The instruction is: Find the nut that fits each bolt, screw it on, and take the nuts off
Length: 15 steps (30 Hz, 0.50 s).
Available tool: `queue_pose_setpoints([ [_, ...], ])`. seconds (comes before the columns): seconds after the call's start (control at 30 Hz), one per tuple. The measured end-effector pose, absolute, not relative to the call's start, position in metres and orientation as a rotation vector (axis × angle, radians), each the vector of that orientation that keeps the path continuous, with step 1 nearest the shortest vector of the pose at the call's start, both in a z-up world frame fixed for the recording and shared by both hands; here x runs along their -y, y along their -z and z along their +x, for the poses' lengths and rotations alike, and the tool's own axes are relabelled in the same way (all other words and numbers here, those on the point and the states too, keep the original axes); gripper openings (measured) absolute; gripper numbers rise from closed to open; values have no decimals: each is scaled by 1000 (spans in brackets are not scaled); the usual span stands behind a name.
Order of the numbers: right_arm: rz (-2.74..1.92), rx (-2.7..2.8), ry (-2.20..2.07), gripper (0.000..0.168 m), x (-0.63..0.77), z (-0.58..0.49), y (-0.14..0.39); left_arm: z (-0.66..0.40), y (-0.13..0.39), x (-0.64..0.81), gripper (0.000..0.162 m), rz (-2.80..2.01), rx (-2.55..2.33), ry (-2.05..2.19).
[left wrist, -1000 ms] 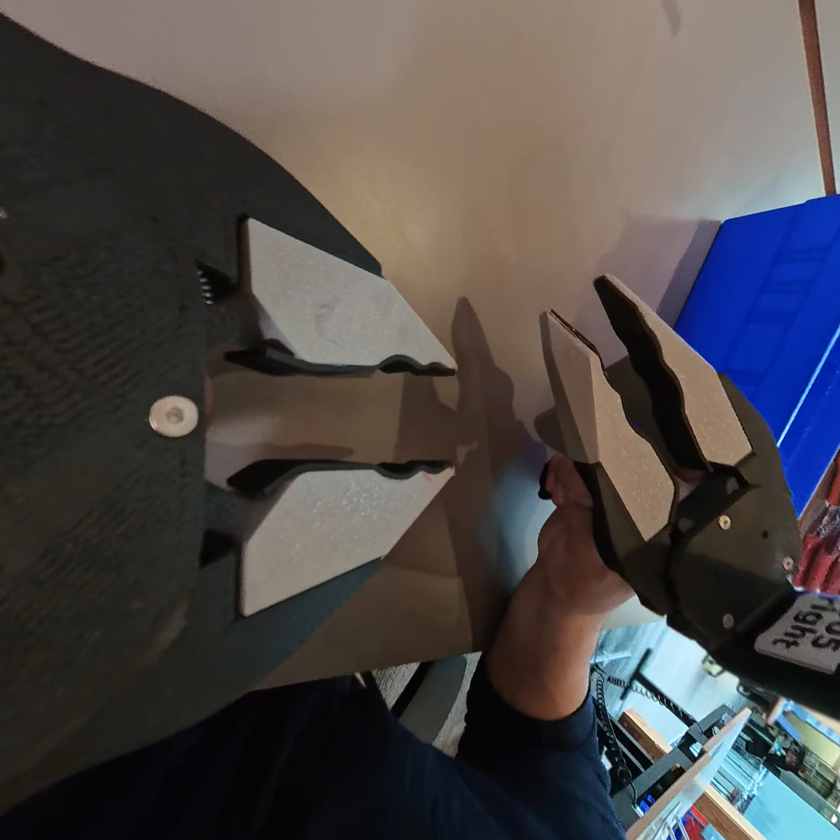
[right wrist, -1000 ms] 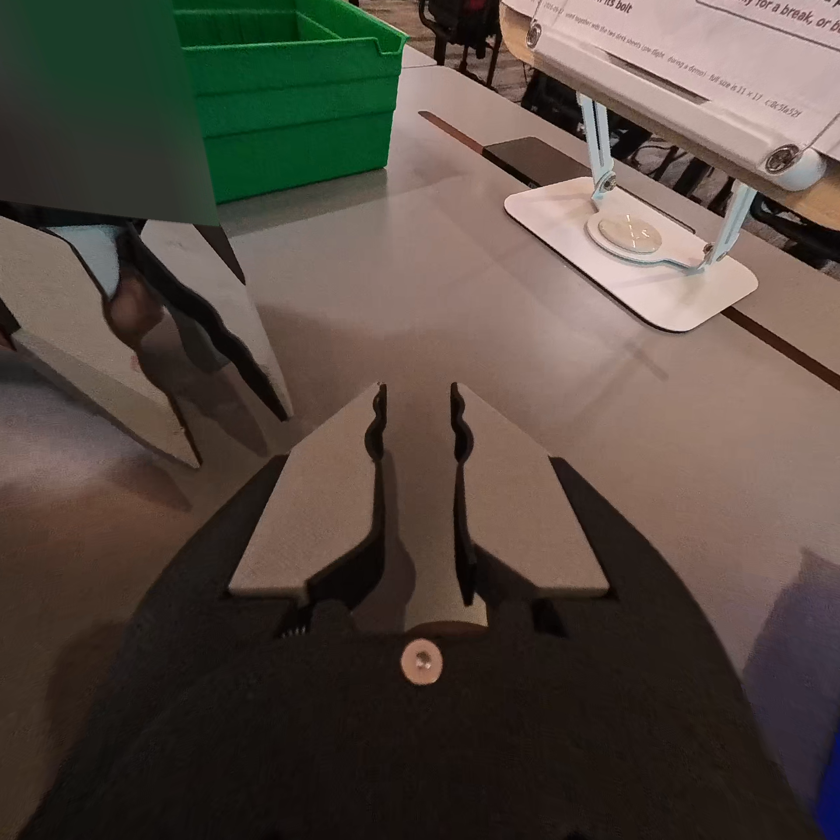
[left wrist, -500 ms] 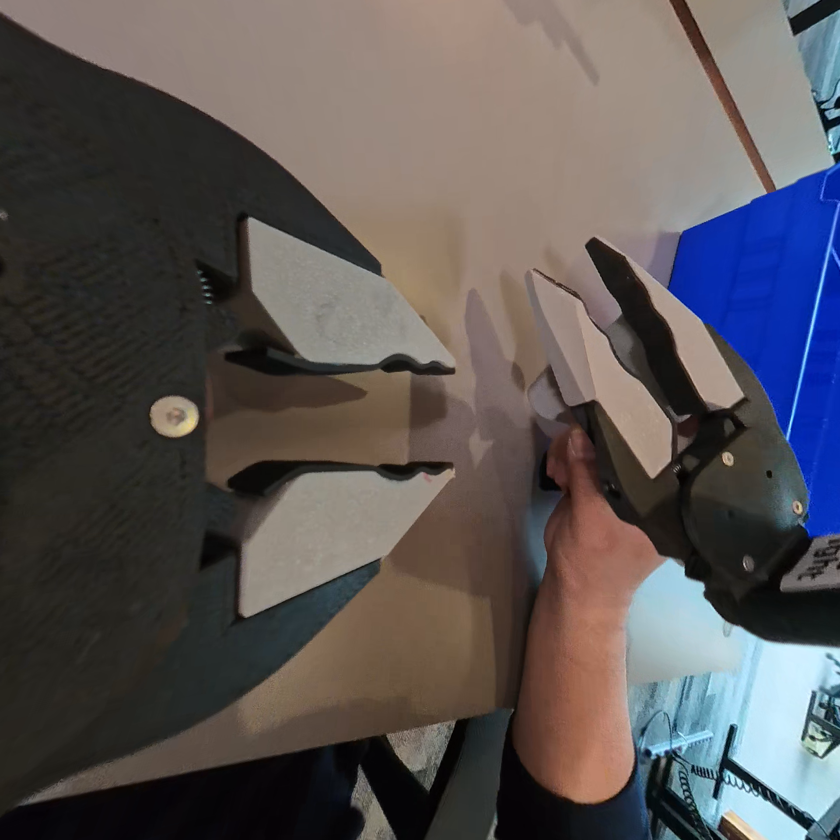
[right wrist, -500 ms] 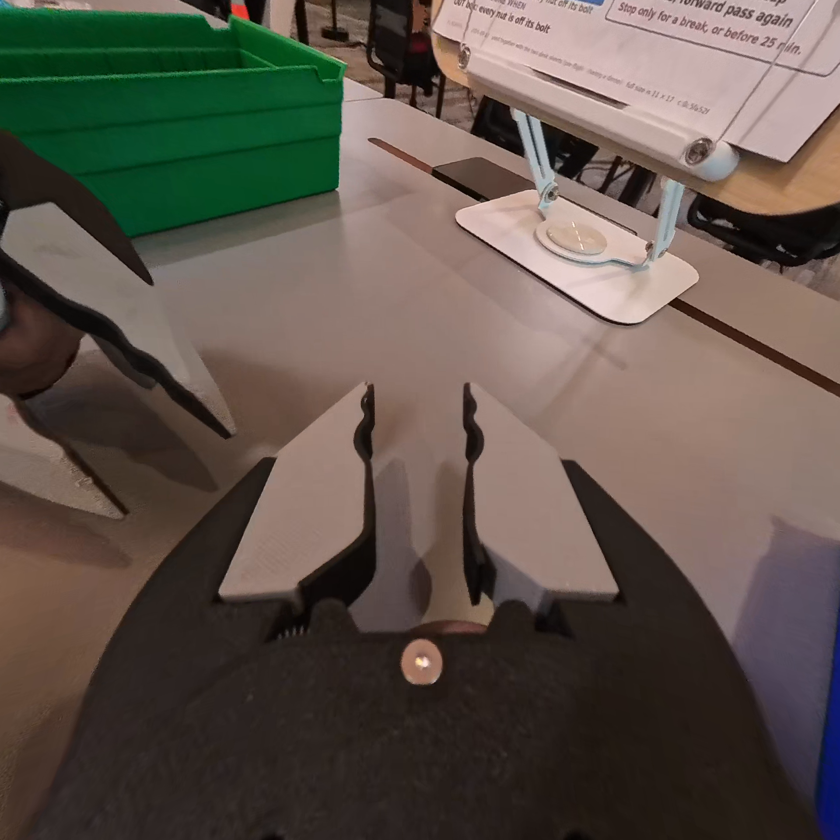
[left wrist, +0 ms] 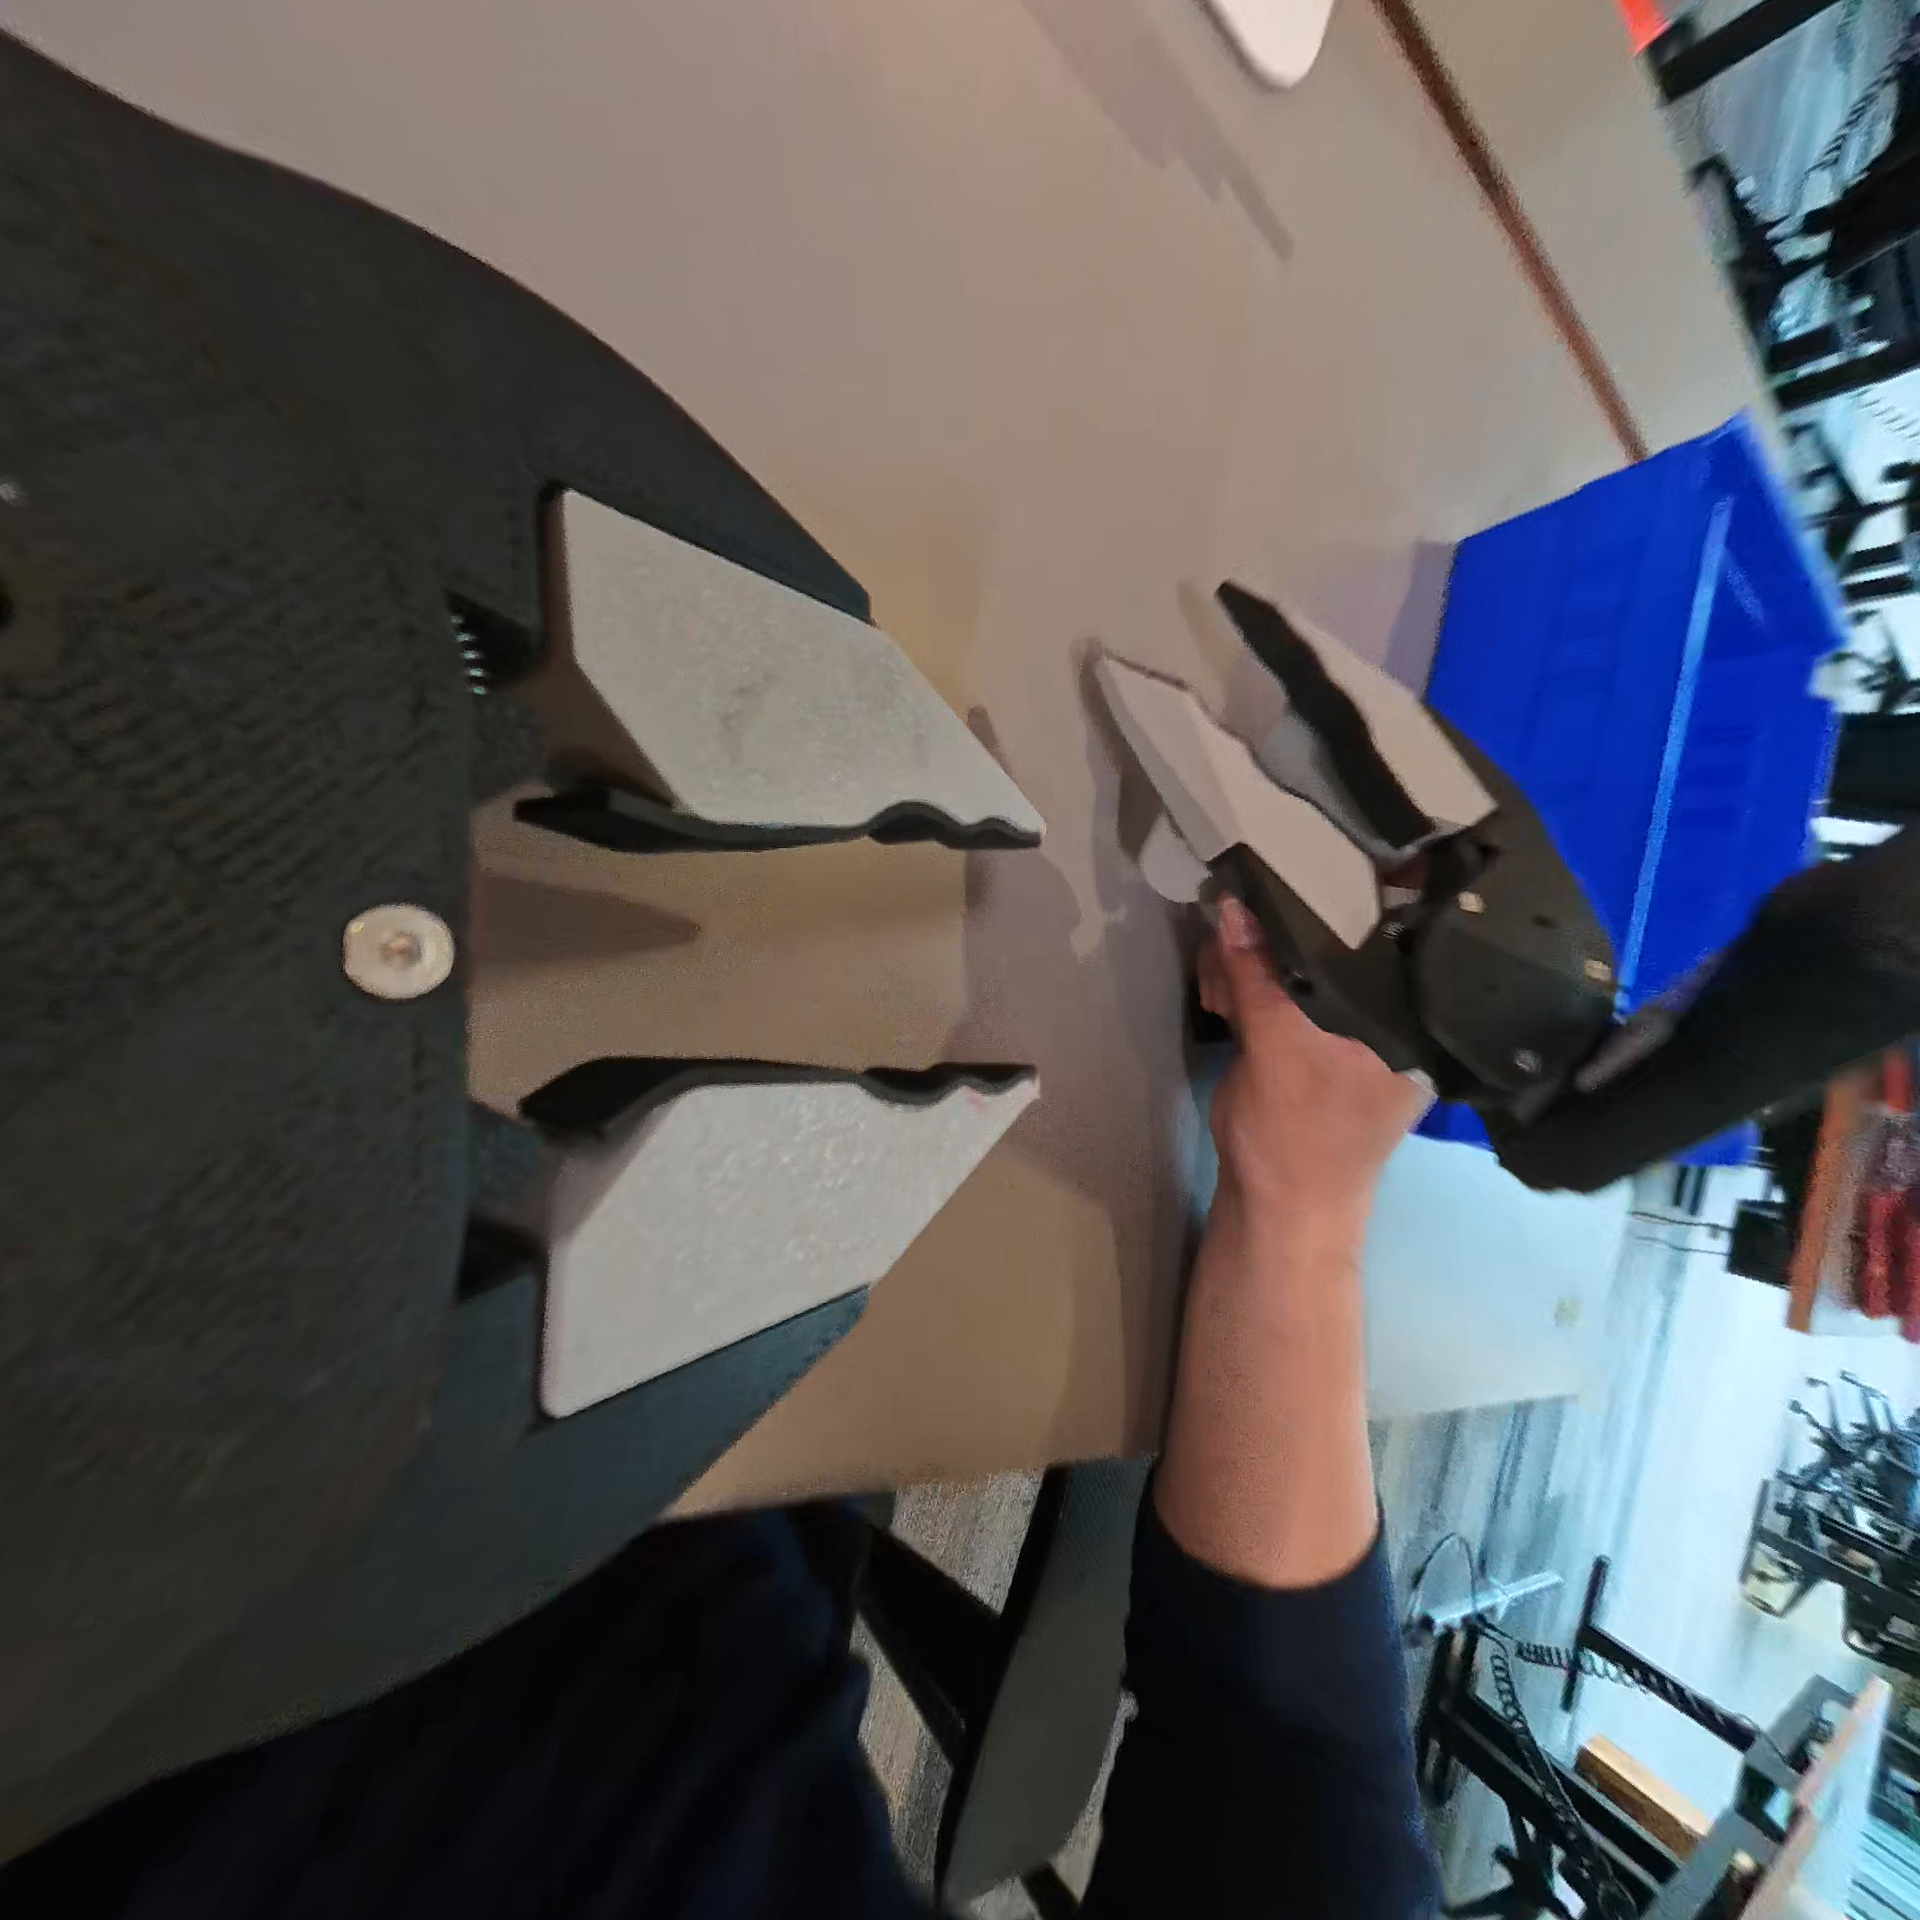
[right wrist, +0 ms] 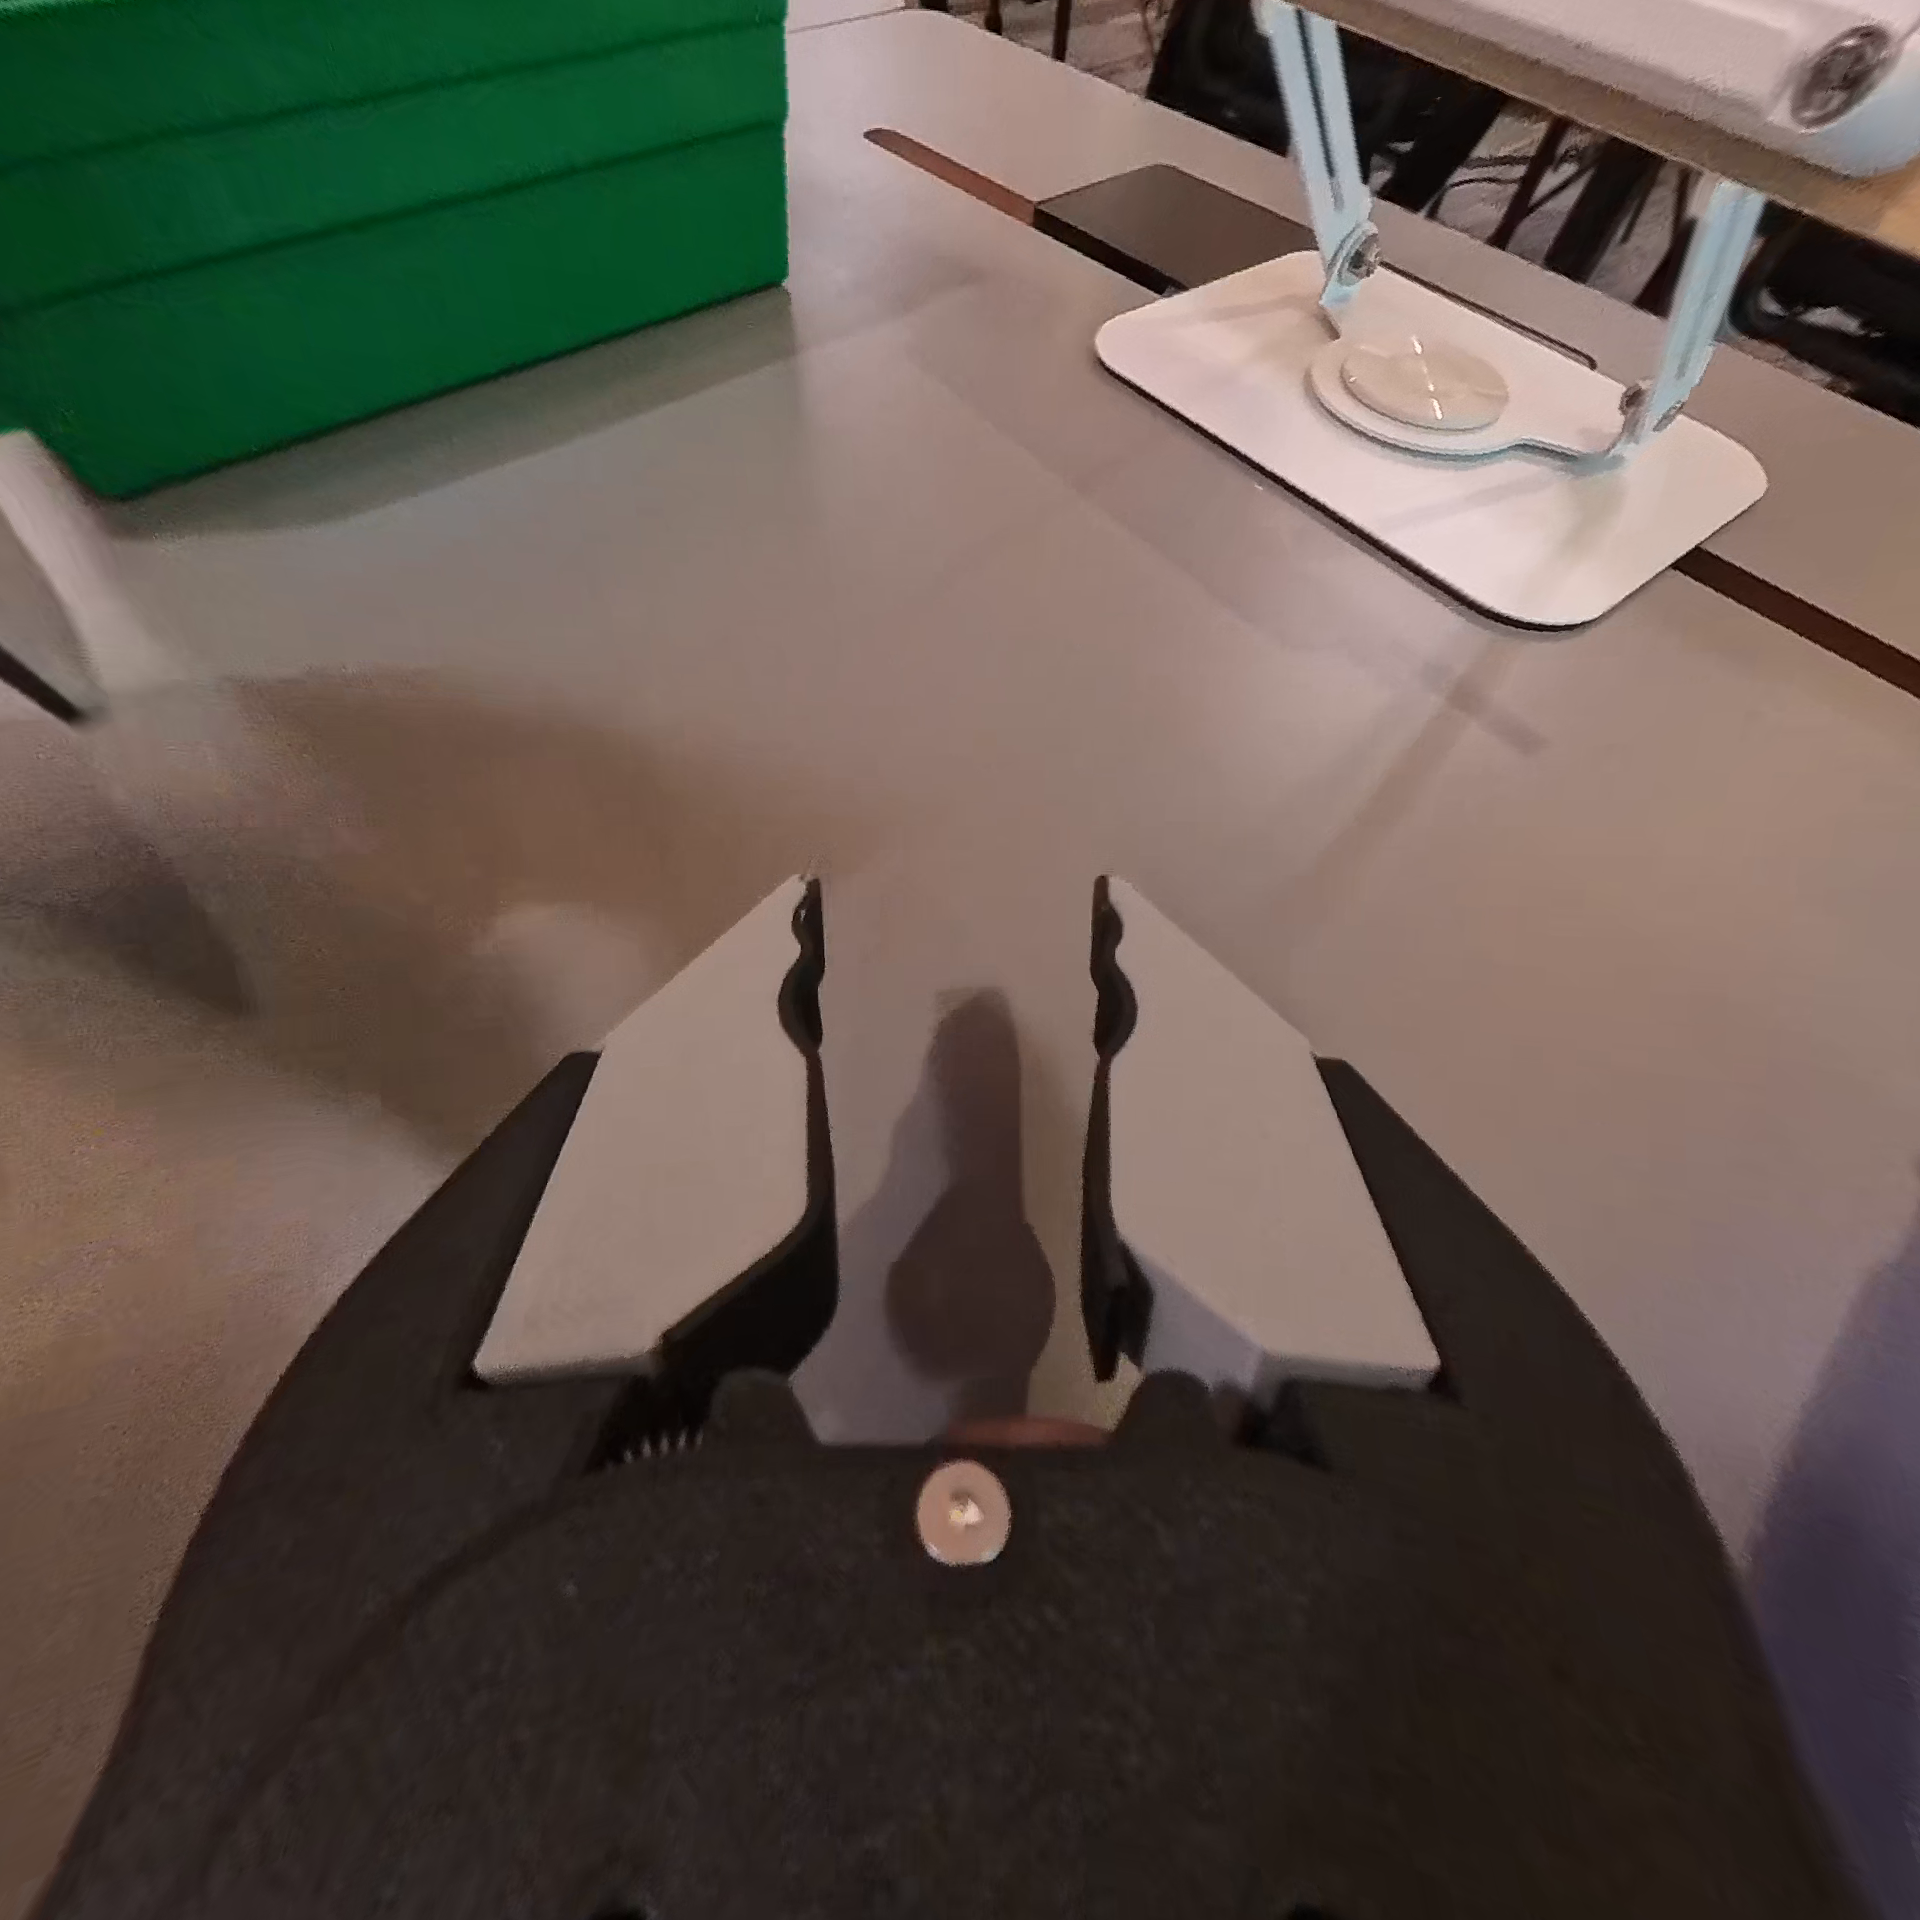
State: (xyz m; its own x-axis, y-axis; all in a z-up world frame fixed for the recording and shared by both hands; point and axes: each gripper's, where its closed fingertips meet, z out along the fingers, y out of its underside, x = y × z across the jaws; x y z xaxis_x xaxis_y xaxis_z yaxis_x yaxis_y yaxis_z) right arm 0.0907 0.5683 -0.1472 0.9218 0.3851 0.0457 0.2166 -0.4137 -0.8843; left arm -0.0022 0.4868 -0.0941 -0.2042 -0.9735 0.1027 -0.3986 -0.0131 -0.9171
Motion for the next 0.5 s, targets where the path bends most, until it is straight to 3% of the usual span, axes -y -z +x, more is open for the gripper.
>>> queue_pose_setpoints([
  [0.23, -2060, 496, -227, 48, -558, 78, 156, -168, 62, -587, 39, -1730, -1713, 658],
  [0.33, -2062, 518, -238, 47, -556, 74, 157, -231, 77, -656, 45, -1995, -1628, 396],
  [0.5, -2066, 528, -235, 46, -555, 71, 158, -269, 135, -694, 47, -2380, -1602, 393],
])
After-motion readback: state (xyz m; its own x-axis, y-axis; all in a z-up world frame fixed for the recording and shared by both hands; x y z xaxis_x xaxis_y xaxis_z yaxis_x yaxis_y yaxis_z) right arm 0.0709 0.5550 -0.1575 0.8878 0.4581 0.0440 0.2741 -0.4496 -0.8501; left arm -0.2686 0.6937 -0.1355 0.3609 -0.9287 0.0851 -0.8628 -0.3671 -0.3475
